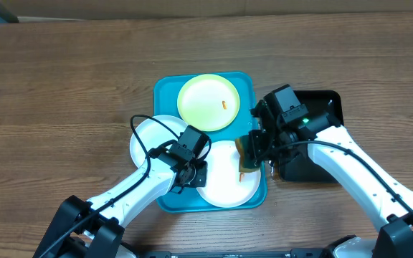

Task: Clean dirty plates on tray and stack at the side
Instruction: 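Hold the white plate with the left gripper and scrub it with the sponge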

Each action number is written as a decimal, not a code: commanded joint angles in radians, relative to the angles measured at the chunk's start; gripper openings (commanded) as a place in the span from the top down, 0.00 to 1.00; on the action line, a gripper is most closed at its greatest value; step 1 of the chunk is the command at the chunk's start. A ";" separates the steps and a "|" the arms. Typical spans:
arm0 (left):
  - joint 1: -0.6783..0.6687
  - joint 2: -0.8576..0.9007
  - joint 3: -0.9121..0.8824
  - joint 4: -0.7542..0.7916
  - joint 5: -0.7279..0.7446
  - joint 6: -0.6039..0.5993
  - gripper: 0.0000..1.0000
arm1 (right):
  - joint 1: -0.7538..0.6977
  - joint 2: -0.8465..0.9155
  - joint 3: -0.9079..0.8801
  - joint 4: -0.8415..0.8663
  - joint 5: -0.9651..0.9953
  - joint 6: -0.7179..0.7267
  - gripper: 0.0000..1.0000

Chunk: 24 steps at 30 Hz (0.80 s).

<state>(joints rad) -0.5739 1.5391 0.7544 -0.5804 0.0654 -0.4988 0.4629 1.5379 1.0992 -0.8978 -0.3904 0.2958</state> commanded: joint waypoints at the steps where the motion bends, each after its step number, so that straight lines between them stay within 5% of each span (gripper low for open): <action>1: 0.000 0.011 -0.015 -0.038 -0.025 -0.038 0.96 | 0.063 -0.008 -0.013 0.054 0.043 0.103 0.96; 15: 0.031 0.011 -0.015 -0.070 -0.040 -0.082 0.96 | 0.210 0.154 -0.056 0.222 0.193 0.435 0.96; 24: 0.032 0.011 -0.015 -0.069 -0.041 -0.082 0.96 | 0.212 0.288 -0.056 0.331 0.141 0.439 0.96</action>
<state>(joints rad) -0.5491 1.5383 0.7555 -0.6315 0.0700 -0.5781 0.6701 1.7920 1.0470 -0.5854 -0.2462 0.7120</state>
